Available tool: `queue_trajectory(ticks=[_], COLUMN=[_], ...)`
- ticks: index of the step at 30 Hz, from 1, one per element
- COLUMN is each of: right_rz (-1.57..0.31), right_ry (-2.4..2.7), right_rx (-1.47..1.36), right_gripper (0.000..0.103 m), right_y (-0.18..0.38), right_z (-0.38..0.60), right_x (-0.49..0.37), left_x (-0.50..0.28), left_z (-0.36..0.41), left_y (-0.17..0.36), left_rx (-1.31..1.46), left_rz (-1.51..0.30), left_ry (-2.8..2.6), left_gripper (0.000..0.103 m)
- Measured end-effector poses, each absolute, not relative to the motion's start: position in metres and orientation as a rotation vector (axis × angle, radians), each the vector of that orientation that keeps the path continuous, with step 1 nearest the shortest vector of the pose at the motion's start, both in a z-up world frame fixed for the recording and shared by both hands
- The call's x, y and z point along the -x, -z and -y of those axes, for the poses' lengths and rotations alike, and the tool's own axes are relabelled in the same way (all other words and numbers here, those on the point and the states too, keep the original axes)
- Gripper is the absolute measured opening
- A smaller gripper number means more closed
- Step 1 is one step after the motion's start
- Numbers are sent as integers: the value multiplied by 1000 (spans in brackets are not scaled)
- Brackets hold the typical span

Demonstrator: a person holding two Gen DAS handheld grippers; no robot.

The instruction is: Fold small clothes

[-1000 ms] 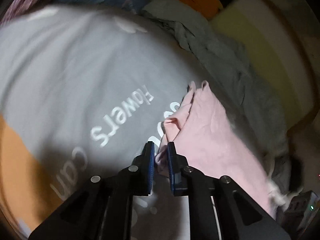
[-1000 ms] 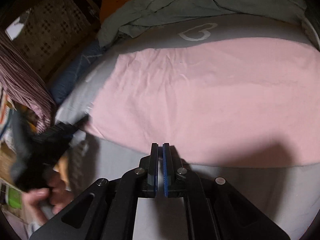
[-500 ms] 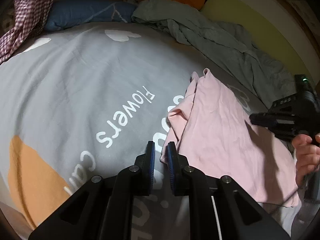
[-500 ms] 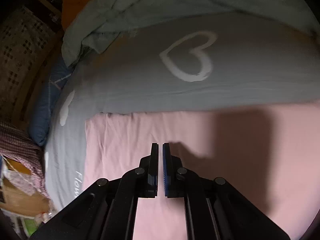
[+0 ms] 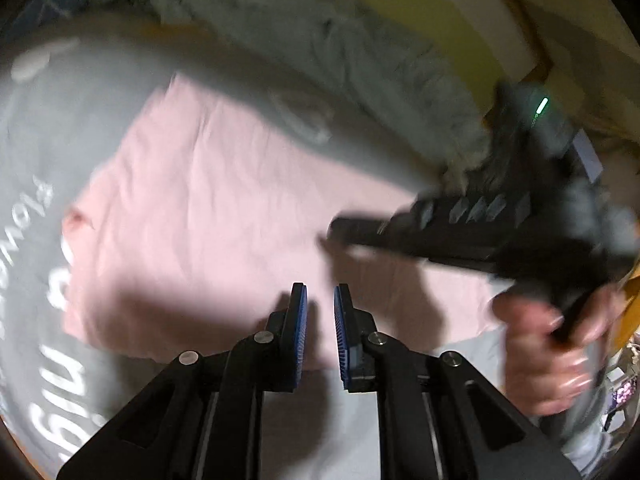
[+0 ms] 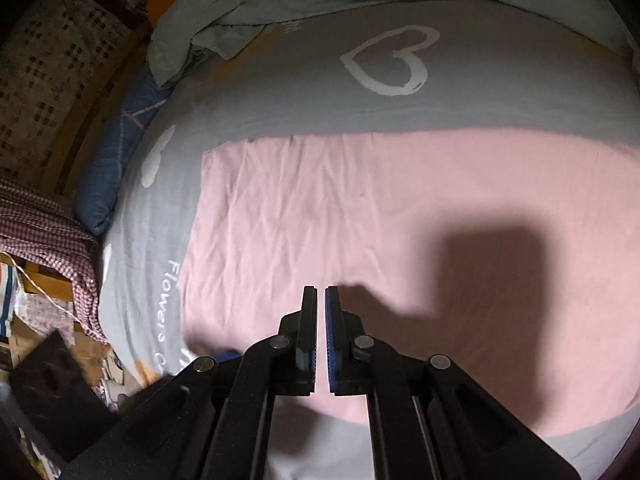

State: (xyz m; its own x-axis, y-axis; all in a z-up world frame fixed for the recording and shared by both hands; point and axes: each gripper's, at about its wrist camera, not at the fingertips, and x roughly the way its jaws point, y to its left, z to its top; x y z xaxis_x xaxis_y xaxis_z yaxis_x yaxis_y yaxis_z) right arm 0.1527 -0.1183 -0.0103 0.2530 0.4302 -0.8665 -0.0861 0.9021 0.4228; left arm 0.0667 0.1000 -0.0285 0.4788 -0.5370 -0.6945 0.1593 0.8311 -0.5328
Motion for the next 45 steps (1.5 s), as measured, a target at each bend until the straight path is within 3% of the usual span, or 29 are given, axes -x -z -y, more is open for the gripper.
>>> queue_trajectory(ticks=[11,24,29,35,40,45], right_rz=[-1395,-1260,-1227,-1307,-1389,-1354], right_ry=[-336,-247,-395,-475,-430,-374], right_rx=[-258,-281,-220,-114,-156,-223], right_gripper=[4,0,0,0,0,0], right_y=[51,47,6,11,44,56], right_z=[97,110,113,100,95,108], right_x=[-178,-275,-226,-158,-169,-201], left_x=[-63,-57,-64,-61,-57,-56], left_z=[-87,-79,-98,-125,-130,-129], left_y=[57,65,69,82,82,74], left_rx=[410,410,436,600,605,574], left_rz=[-1053,-1045,-1050,-1090,-1097,-1091], left_ry=[364,377,379,417,426,419], left_gripper=[6,6,6,6,4,4])
